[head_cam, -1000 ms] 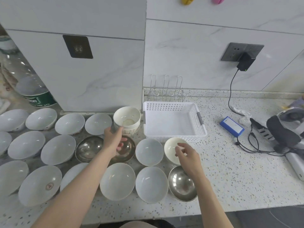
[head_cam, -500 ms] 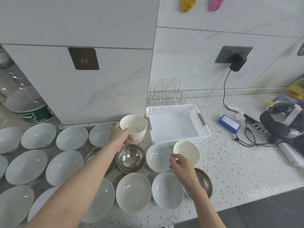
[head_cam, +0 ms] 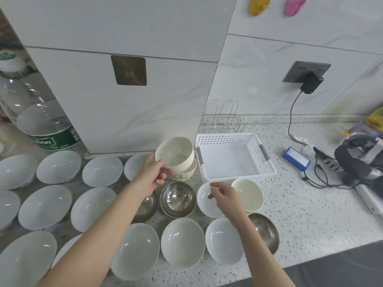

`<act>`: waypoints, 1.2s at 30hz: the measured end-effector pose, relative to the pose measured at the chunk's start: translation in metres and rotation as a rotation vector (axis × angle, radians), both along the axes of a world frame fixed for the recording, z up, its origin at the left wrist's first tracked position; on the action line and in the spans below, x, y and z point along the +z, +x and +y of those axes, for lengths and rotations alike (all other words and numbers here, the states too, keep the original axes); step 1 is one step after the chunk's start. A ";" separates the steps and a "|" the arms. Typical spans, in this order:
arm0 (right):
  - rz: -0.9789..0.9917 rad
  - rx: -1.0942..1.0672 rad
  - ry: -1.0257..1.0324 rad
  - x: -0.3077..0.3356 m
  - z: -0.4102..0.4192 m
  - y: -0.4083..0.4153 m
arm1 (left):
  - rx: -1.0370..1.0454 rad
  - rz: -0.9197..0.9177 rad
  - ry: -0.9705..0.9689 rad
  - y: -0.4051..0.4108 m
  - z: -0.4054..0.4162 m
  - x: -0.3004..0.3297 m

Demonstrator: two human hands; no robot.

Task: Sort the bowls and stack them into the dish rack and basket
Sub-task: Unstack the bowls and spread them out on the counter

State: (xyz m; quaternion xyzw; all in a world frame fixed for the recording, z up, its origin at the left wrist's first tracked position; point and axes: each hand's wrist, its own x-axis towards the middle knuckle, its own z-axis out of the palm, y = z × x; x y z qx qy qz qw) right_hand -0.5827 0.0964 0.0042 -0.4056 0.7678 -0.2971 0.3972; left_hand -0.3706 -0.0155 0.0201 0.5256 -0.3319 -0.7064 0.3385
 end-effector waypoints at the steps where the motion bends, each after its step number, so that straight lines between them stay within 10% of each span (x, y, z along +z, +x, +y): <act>1: -0.014 0.004 0.011 0.002 -0.009 0.006 | 0.007 0.066 0.025 0.007 0.006 0.001; 15: -0.047 -0.103 0.261 -0.011 -0.101 0.065 | 0.228 0.230 0.185 0.096 0.047 -0.005; 36: -0.296 -0.003 0.064 0.032 -0.083 0.019 | 0.332 0.296 0.150 0.062 0.082 -0.003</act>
